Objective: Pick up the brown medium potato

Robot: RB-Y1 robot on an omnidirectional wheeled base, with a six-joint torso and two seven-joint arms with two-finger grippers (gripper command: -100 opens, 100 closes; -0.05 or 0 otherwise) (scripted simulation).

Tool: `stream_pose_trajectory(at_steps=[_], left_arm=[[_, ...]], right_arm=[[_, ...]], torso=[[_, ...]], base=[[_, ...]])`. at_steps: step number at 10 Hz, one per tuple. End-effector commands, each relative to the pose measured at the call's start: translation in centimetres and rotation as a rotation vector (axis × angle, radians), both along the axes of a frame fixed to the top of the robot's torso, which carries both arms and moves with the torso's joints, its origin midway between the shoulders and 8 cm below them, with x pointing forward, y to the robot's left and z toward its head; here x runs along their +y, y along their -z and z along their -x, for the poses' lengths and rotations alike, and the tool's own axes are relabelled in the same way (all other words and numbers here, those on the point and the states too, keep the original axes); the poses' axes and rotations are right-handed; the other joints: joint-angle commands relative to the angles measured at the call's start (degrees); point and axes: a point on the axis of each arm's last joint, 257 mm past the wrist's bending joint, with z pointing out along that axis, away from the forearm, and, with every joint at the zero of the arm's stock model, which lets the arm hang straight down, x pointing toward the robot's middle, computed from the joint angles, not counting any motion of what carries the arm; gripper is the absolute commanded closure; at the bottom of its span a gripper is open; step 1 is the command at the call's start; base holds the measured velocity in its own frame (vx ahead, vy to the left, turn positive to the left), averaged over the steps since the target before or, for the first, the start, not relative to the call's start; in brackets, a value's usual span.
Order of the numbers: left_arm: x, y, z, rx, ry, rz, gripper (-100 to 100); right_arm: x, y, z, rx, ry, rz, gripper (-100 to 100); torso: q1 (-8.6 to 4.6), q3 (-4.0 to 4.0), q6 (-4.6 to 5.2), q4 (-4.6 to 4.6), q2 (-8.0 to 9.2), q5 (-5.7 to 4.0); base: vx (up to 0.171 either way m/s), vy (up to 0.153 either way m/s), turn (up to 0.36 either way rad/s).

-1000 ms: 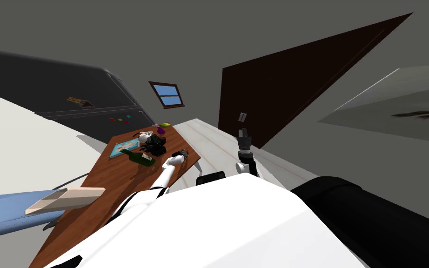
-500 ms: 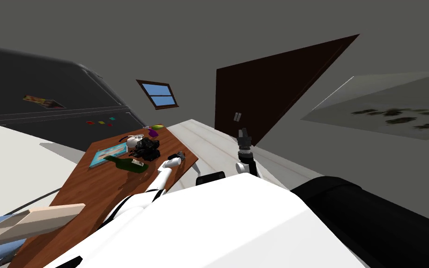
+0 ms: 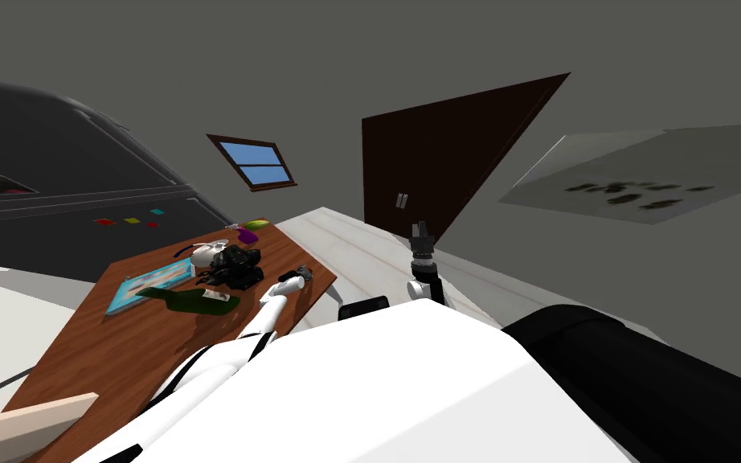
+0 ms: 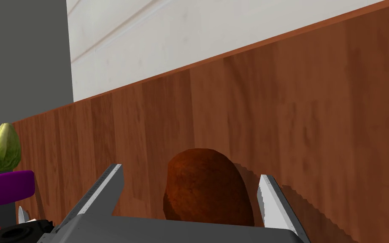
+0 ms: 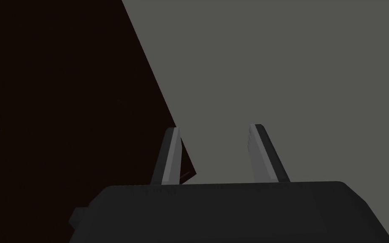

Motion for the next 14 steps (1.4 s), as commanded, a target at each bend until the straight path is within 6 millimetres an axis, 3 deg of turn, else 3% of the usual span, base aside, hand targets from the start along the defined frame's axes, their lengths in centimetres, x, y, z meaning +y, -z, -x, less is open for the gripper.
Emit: stream_pose_trajectory(at_steps=[1, 2, 6, 7, 8, 10, 11, 13, 14], left_arm=[[0.0, 0.0, 0.0, 0.0, 0.0, 0.0, -100], [0.0, 0.0, 0.0, 0.0, -0.001, 0.0, 100], [0.0, 0.0, 0.1, 0.0, -0.001, 0.0, 100], [0.0, 0.0, 0.1, 0.0, -0.001, 0.001, 0], [-2.0, -0.2, -0.6, 0.002, 0.03, 0.003, 100], [-4.2, -0.5, -1.5, 0.001, 0.064, 0.004, 100], [-6.3, -0.9, -2.4, 0.0, 0.098, 0.003, 100], [-6.3, -0.9, -2.4, 0.0, 0.098, 0.003, 100], [-8.5, -1.4, -3.2, -0.003, 0.131, 0.002, 100]], right_arm=[[0.0, 0.0, 0.0, 0.0, 0.0, 0.0, 0], [0.0, 0.0, 0.0, 0.0, 0.0, 0.0, 0], [0.0, 0.0, 0.0, 0.0, 0.0, 0.0, 0], [0.0, 0.0, 0.0, 0.0, 0.0, 0.0, 0], [0.0, 0.0, 0.0, 0.0, 0.0, 0.0, 0], [0.0, 0.0, 0.0, 0.0, 0.0, 0.0, 0], [0.0, 0.0, 0.0, 0.0, 0.0, 0.0, 0], [0.0, 0.0, 0.0, 0.0, 0.0, 0.0, 0], [0.0, 0.0, 0.0, 0.0, 0.0, 0.0, 0]], torso=[[0.0, 0.0, 0.0, 0.0, 0.0, 0.0], [0.03, 0.0, 0.0, 0.0, 0.0, 0.01], [0.05, 0.0, 0.0, 0.01, -0.01, 0.0], [0.05, 0.0, 0.0, 0.01, 0.0, 0.0], [0.05, 0.01, 0.0, 0.01, 0.0, 0.0], [0.15, 0.03, -0.08, 0.02, 0.04, 0.01], [0.13, 0.03, -0.02, 0.02, 0.04, 0.02], [0.11, 0.03, -0.01, 0.03, 0.04, 0.0], [0.06, 0.0, 0.05, 0.02, 0.0, 0.0]], base=[[0.0, 0.0, 0.0], [0.0, 0.0, 0.0], [0.0, 0.0, 0.0], [0.0, 0.0, 0.0], [-0.001, 0.015, 0.275], [-0.005, 0.023, 0.218], [-0.009, 0.03, 0.273], [-0.002, 0.011, 0.061], [-0.005, 0.016, 0.224]])
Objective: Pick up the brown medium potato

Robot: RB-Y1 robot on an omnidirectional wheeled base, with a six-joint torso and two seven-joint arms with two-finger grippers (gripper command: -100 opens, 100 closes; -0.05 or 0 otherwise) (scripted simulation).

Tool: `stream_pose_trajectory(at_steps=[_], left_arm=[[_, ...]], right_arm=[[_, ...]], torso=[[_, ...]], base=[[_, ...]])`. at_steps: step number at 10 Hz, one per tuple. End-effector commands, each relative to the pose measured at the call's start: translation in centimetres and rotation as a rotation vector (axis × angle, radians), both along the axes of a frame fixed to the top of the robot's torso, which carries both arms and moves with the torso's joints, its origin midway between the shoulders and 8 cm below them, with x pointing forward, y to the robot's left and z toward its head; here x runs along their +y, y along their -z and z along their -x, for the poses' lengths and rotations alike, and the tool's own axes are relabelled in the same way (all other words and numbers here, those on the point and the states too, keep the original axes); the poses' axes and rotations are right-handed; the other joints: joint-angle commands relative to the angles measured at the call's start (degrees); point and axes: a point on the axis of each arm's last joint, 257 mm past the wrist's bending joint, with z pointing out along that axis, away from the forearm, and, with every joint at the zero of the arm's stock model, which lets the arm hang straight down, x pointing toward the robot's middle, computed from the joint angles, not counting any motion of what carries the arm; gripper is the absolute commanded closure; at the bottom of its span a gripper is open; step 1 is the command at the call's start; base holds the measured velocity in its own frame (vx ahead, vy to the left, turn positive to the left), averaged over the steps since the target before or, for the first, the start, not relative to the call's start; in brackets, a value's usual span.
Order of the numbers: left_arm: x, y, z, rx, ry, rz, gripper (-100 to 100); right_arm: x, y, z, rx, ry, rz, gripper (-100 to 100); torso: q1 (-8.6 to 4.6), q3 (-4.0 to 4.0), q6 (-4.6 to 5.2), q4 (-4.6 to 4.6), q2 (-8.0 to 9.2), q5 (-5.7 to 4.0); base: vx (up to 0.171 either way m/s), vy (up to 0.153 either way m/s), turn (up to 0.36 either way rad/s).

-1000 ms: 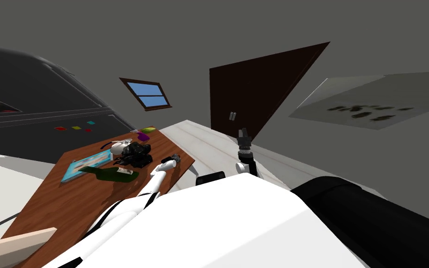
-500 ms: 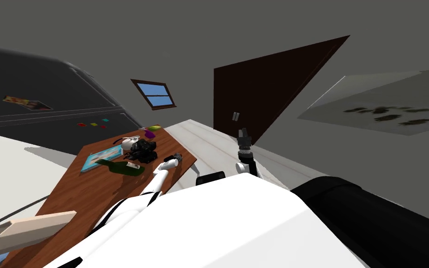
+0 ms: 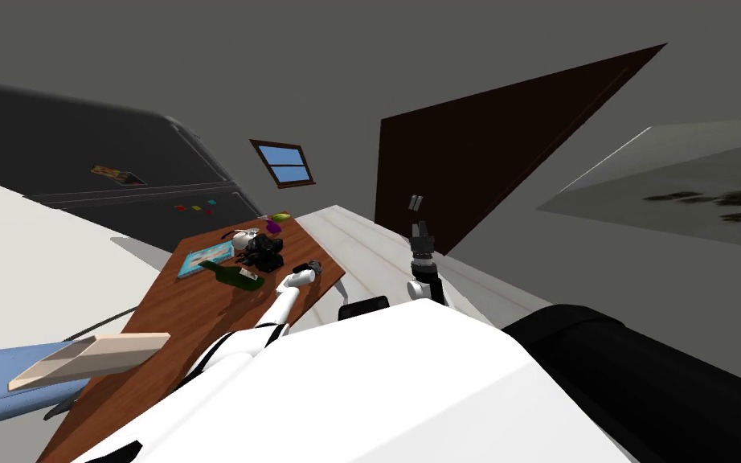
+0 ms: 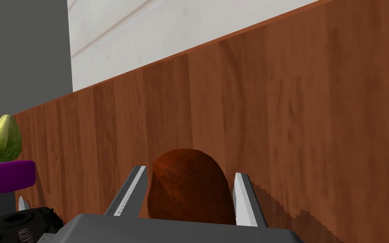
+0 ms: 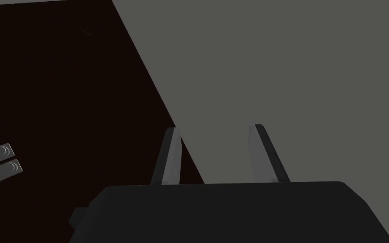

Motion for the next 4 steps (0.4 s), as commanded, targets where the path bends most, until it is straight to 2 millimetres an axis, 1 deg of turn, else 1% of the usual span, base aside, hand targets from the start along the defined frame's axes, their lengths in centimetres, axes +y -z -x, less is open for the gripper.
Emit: stream_pose_trajectory(at_steps=[1, 2, 3, 4], left_arm=[[-1.1, -0.4, -0.2, -0.003, 0.016, -0.003, 100], [-2.2, -0.6, -0.6, -0.004, 0.033, -0.003, 100], [-1.6, -0.4, -0.4, -0.004, 0.025, -0.004, 100], [-1.8, -0.4, -0.4, -0.004, 0.026, -0.004, 0]], right_arm=[[0.0, 0.0, 0.0, 0.0, 0.0, 0.0, 0], [0.0, 0.0, 0.0, 0.0, 0.0, 0.0, 0], [0.0, 0.0, 0.0, 0.0, 0.0, 0.0, 0], [0.0, 0.0, 0.0, 0.0, 0.0, 0.0, 0]], torso=[[0.0, 0.0, 0.0, 0.0, 0.0, 0.0], [-0.01, 0.02, 0.03, 0.01, 0.03, 0.01], [-0.02, 0.02, 0.04, 0.01, 0.03, 0.01], [-0.03, 0.02, 0.04, 0.0, 0.03, 0.01]], base=[[0.001, 0.011, 0.125], [0.003, 0.014, 0.117], [0.002, 0.004, 0.02], [0.0, 0.0, 0.0]])
